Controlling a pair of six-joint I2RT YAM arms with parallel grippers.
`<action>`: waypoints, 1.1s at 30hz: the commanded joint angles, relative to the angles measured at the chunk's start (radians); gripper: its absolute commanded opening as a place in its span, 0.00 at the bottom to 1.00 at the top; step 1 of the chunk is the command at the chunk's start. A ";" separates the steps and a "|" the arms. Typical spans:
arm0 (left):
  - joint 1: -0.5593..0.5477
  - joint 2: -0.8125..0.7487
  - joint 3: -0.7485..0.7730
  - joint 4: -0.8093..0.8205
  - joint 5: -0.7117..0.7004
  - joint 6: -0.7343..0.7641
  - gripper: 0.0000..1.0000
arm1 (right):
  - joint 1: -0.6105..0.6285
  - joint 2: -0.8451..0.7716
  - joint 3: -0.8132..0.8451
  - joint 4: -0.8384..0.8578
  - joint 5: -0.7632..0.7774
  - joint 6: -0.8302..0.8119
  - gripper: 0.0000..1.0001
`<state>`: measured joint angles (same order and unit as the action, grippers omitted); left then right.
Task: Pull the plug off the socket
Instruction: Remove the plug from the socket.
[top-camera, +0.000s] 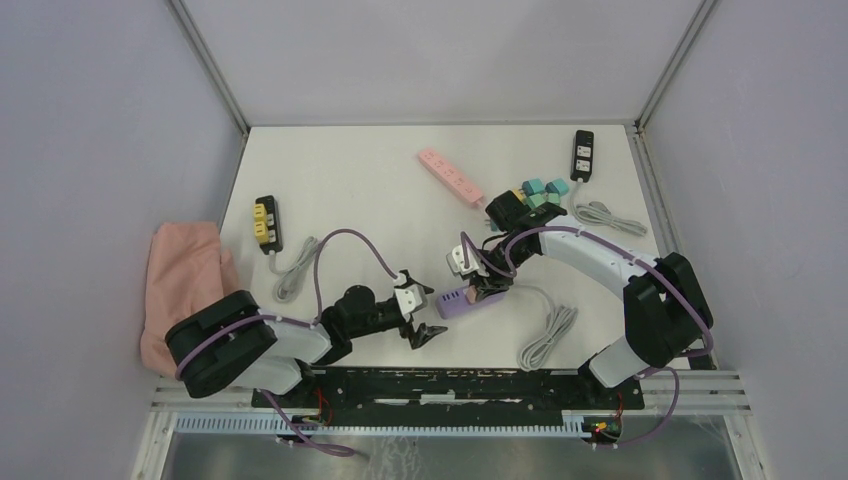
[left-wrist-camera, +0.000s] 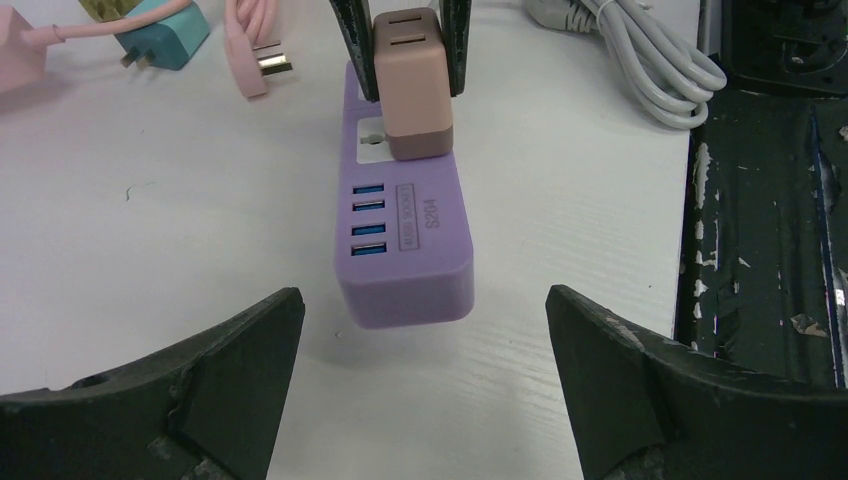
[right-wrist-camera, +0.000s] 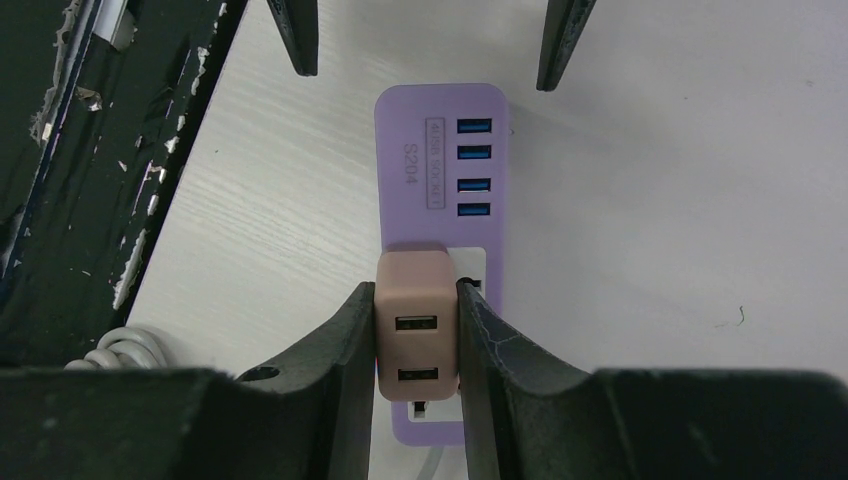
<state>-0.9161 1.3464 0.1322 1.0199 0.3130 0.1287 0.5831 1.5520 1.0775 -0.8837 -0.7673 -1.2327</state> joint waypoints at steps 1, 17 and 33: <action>-0.021 0.018 0.027 0.086 -0.042 0.055 0.97 | -0.004 -0.027 0.006 -0.038 -0.068 -0.053 0.00; -0.077 0.146 0.051 0.192 -0.105 0.067 0.96 | -0.004 -0.028 0.010 -0.046 -0.085 -0.062 0.00; -0.081 0.249 0.073 0.280 -0.160 0.061 0.94 | -0.005 -0.026 0.011 -0.055 -0.093 -0.075 0.00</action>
<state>-0.9909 1.5768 0.1696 1.1950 0.1738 0.1635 0.5816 1.5520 1.0775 -0.9207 -0.8024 -1.2911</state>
